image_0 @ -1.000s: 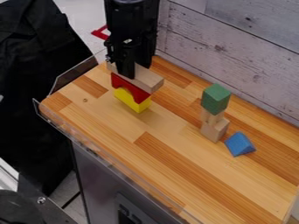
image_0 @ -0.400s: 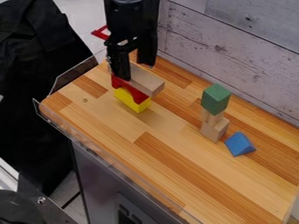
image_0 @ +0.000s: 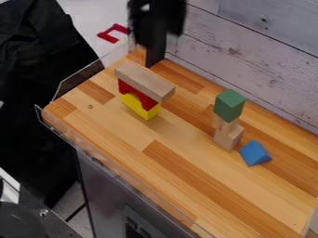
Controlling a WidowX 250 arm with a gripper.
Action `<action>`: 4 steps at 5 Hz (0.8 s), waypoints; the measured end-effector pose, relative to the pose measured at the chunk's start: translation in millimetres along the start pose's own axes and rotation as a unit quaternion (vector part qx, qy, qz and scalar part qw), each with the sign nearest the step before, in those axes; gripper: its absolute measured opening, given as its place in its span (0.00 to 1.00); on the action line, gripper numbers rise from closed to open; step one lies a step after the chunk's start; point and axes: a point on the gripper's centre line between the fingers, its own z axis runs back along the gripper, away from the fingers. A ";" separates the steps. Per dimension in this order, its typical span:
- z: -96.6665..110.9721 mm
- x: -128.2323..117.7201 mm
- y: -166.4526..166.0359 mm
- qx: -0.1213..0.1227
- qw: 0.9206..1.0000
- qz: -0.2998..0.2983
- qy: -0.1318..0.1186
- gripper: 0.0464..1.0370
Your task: Move the parallelepiped from the grren cube to the top of the red arch
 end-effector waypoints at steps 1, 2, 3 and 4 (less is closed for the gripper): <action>7.8 -28.8 -10.3 -0.005 0.999 -0.047 0.001 0.96; 5.8 -52.1 -13.6 -0.006 0.997 -0.075 0.014 0.96; 1.6 -59.8 -8.0 0.003 0.996 -0.083 0.017 0.96; 4.0 -60.3 -4.6 0.001 0.997 -0.079 0.016 0.96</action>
